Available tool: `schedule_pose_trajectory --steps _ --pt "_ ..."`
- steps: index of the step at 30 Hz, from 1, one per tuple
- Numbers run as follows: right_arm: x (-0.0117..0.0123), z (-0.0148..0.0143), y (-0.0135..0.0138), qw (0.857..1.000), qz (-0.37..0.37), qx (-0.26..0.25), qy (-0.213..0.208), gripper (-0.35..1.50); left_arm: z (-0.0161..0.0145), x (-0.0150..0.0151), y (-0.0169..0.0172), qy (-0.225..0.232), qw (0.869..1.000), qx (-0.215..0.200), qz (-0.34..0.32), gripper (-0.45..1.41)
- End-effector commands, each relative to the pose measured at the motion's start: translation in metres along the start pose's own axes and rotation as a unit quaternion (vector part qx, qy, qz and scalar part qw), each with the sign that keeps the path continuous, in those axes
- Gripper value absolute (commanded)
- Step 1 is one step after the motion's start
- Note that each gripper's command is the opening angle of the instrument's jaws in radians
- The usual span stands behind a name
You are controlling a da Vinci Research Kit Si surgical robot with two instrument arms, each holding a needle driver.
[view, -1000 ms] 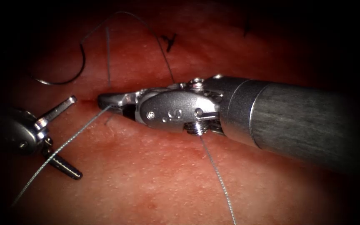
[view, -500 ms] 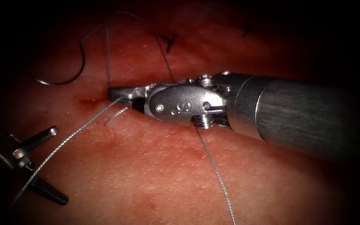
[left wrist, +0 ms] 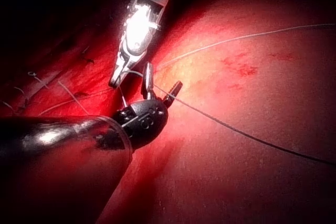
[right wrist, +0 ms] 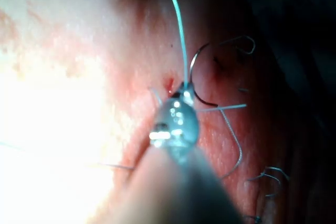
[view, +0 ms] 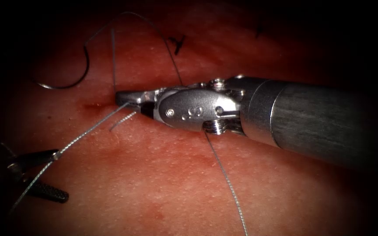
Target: Wound Closure
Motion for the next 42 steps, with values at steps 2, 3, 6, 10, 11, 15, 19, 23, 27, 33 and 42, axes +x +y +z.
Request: schedule_pose_trajectory --steps 2,3,6,10,11,15,19,23,27,33,42 --pt "-0.0001 0.0009 0.0006 1.000 -0.001 -0.001 0.001 -0.35 0.0005 -0.0004 0.0000 0.001 1.000 0.001 0.001 0.22" --pt "0.0000 0.0009 0.0006 1.000 -0.001 -0.001 0.001 -0.35 0.0004 -0.0003 0.0000 0.001 1.000 0.001 0.001 0.16" --pt "0.0000 0.0009 0.0006 1.000 -0.001 -0.001 0.001 -0.35 0.0004 -0.0001 0.0002 -0.003 1.000 0.002 0.001 -0.45" --pt "0.0001 0.0007 0.0005 1.000 0.001 -0.001 0.002 -0.35 0.0003 0.0001 0.0000 -0.007 1.000 0.008 0.000 -0.45" --pt "0.0001 0.0006 0.0005 1.000 0.004 0.000 0.002 -0.35 0.0002 0.0000 -0.0003 -0.010 1.000 0.012 -0.001 -0.45" --pt "0.0008 0.0000 0.0005 1.000 0.028 0.010 0.009 -0.35 -0.0005 -0.0010 -0.0016 -0.039 0.999 0.034 -0.004 -0.45" --pt "0.0017 -0.0005 0.0006 0.996 0.091 0.021 0.012 0.73 -0.0014 -0.0023 -0.0020 -0.061 0.997 0.040 0.006 -0.45" --pt "0.0021 -0.0008 0.0014 0.985 0.169 0.028 0.012 1.25 -0.0020 -0.0035 -0.0023 -0.079 0.996 0.049 0.008 -0.45" --pt "0.0022 -0.0012 0.0018 0.977 0.208 0.033 0.013 1.45 -0.0025 -0.0044 -0.0027 -0.098 0.993 0.062 0.018 -0.45" --pt "0.0016 -0.0032 0.0023 0.976 0.215 0.041 0.018 1.47 -0.0032 -0.0052 -0.0031 -0.125 0.989 0.072 0.031 -0.45" --pt "-0.0009 -0.0053 0.0065 0.971 0.235 0.021 0.029 -0.35 -0.0035 -0.0059 -0.0033 -0.144 0.985 0.075 0.054 -0.45"
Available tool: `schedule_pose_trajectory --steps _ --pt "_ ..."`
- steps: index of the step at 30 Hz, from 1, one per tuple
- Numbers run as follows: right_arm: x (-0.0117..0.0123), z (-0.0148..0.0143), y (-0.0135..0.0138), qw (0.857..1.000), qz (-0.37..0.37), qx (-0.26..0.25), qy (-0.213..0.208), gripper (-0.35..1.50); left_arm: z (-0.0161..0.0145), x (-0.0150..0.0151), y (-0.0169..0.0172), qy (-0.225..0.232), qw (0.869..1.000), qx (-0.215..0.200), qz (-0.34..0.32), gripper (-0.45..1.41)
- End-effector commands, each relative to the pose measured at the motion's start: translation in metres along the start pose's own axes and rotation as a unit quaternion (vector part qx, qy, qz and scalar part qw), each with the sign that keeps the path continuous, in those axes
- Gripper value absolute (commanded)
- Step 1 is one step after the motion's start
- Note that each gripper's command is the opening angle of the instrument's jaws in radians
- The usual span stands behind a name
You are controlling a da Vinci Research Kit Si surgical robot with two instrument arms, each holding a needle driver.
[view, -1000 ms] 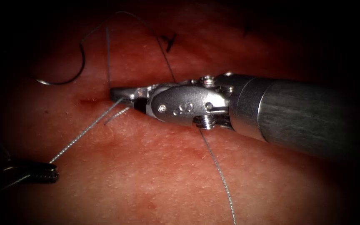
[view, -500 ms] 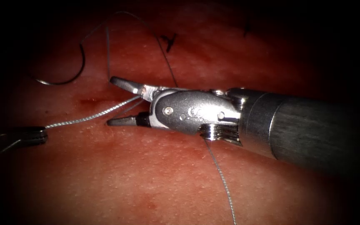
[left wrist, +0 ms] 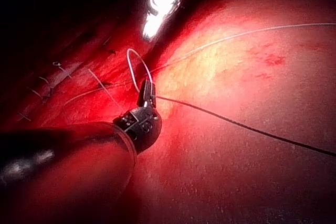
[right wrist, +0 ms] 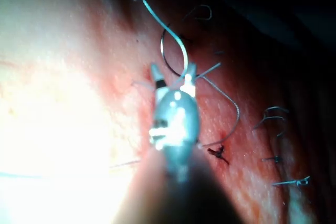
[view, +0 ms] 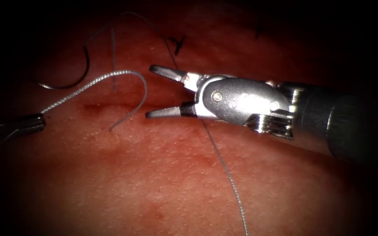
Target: Wound Closure
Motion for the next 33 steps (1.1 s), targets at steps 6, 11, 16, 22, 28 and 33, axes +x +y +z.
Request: schedule_pose_trajectory --steps 6,11,16,22,28,33 --pt "-0.0028 0.0041 0.0061 1.000 -0.022 0.005 -0.021 -0.35 0.0005 0.0003 0.0003 0.018 1.000 -0.001 0.012 -0.45" --pt "-0.0058 0.0070 0.0075 0.999 -0.035 0.033 -0.008 -0.35 0.0004 0.0004 0.0004 0.024 1.000 -0.005 0.018 -0.45" --pt "-0.0065 0.0093 0.0056 0.998 -0.033 0.049 0.006 -0.35 0.0008 0.0000 -0.0002 0.024 1.000 -0.006 0.016 -0.45" --pt "-0.0060 0.0108 0.0035 0.997 -0.017 0.068 0.021 -0.35 0.0021 -0.0016 -0.0003 -0.034 0.999 0.006 0.024 -0.45" --pt "-0.0047 0.0113 0.0018 0.996 -0.009 0.071 0.052 -0.35 0.0040 -0.0035 0.0010 -0.093 0.994 0.022 0.047 -0.45" --pt "-0.0043 0.0115 0.0013 0.995 -0.008 0.058 0.075 -0.35 0.0052 -0.0048 0.0025 -0.122 0.990 0.027 0.060 -0.45"
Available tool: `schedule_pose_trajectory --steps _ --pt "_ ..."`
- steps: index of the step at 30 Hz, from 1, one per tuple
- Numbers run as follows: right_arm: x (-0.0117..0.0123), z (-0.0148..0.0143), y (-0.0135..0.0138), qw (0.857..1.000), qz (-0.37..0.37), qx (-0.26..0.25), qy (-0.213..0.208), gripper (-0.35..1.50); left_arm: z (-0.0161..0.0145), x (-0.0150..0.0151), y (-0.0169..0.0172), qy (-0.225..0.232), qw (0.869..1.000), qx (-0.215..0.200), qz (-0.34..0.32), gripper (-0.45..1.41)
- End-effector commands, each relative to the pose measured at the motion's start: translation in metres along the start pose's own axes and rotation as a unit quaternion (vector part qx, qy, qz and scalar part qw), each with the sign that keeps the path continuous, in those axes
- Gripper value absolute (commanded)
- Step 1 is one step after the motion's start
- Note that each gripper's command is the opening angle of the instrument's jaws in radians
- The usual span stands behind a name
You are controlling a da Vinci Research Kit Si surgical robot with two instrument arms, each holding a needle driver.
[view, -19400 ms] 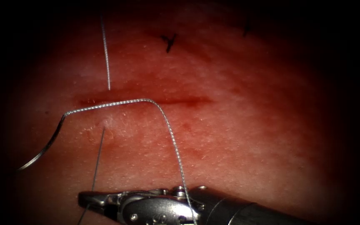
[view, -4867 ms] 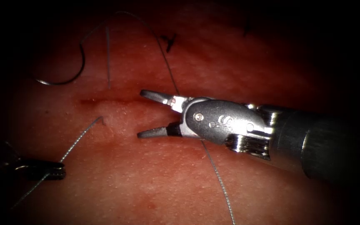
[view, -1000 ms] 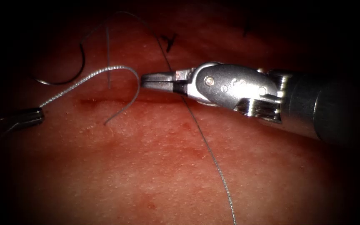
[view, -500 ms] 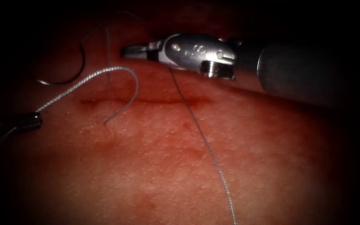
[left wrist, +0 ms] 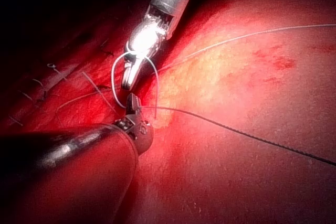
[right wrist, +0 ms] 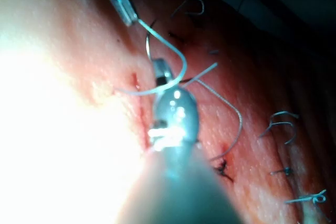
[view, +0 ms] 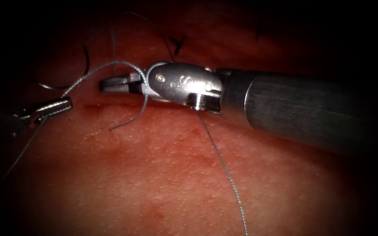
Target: Wound Closure
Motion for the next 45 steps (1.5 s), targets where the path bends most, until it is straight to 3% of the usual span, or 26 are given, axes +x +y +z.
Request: schedule_pose_trajectory --steps 1,14,22,26,28,29,36,41,45 --pt "0.0000 0.0012 0.0004 1.000 -0.003 -0.005 0.007 -0.35 0.0014 -0.0001 0.0008 -0.005 1.000 -0.003 0.005 -0.45" --pt "-0.0007 0.0035 -0.0008 0.999 0.006 -0.034 0.033 -0.35 0.0023 0.0012 0.0042 -0.027 0.999 -0.034 0.028 -0.45" --pt "-0.0010 0.0038 -0.0006 0.997 0.008 -0.064 0.034 -0.35 0.0015 0.0048 0.0045 0.008 0.998 -0.050 0.025 -0.45" --pt "-0.0012 0.0039 -0.0006 0.997 0.008 -0.070 0.028 -0.35 0.0006 0.0073 0.0038 0.032 0.998 -0.056 0.019 -0.45" --pt "-0.0014 0.0042 -0.0006 0.997 0.015 -0.080 0.020 -0.03 0.0001 0.0084 0.0033 0.043 0.997 -0.059 0.015 -0.45" --pt "-0.0014 0.0043 -0.0006 0.996 0.018 -0.081 0.018 0.02 -0.0003 0.0092 0.0030 0.050 0.997 -0.061 0.013 -0.45" --pt "-0.0020 0.0050 -0.0012 0.997 0.013 -0.076 0.007 0.09 -0.0018 0.0119 0.0011 0.064 0.996 -0.067 0.017 -0.45" --pt "-0.0029 0.0056 -0.0025 0.998 0.014 -0.056 -0.016 0.12 -0.0015 0.0116 -0.0008 0.073 0.994 -0.070 0.033 -0.45" --pt "-0.0035 0.0058 -0.0034 0.999 0.012 -0.040 -0.035 0.12 -0.0010 0.0112 -0.0029 0.107 0.991 -0.076 0.030 -0.45"
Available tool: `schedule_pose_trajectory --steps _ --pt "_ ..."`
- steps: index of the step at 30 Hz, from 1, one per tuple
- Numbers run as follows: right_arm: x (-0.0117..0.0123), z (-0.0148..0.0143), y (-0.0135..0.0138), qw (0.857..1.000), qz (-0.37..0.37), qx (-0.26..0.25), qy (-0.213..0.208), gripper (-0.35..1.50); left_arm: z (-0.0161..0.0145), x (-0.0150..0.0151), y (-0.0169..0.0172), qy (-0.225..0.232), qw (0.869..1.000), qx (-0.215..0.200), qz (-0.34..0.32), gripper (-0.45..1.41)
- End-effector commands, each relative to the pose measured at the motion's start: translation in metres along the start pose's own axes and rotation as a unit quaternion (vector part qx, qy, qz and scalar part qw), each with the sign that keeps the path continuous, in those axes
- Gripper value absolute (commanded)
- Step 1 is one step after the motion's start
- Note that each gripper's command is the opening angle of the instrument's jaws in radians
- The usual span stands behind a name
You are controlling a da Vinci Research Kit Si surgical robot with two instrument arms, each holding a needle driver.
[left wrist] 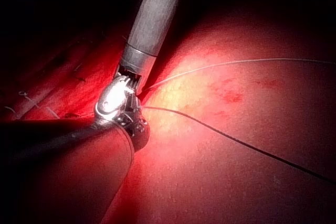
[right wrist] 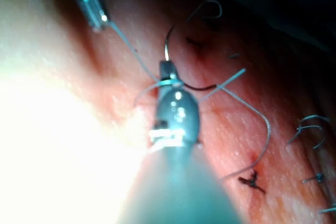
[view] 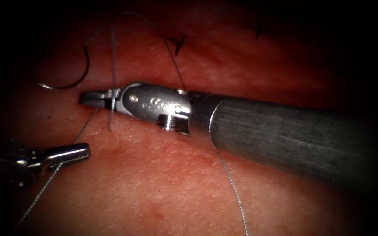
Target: Wound Closure
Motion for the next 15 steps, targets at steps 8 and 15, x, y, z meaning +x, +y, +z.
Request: schedule_pose_trajectory --steps 8,15 --pt "0.0002 0.0004 -0.0003 1.000 -0.001 0.018 0.001 0.20 0.0013 -0.0022 -0.0042 0.099 0.995 -0.017 -0.028 -0.45" --pt "0.0003 0.0006 -0.0006 0.999 -0.004 0.044 0.005 0.19 0.0023 -0.0045 -0.0060 0.169 0.982 -0.030 -0.079 -0.45"
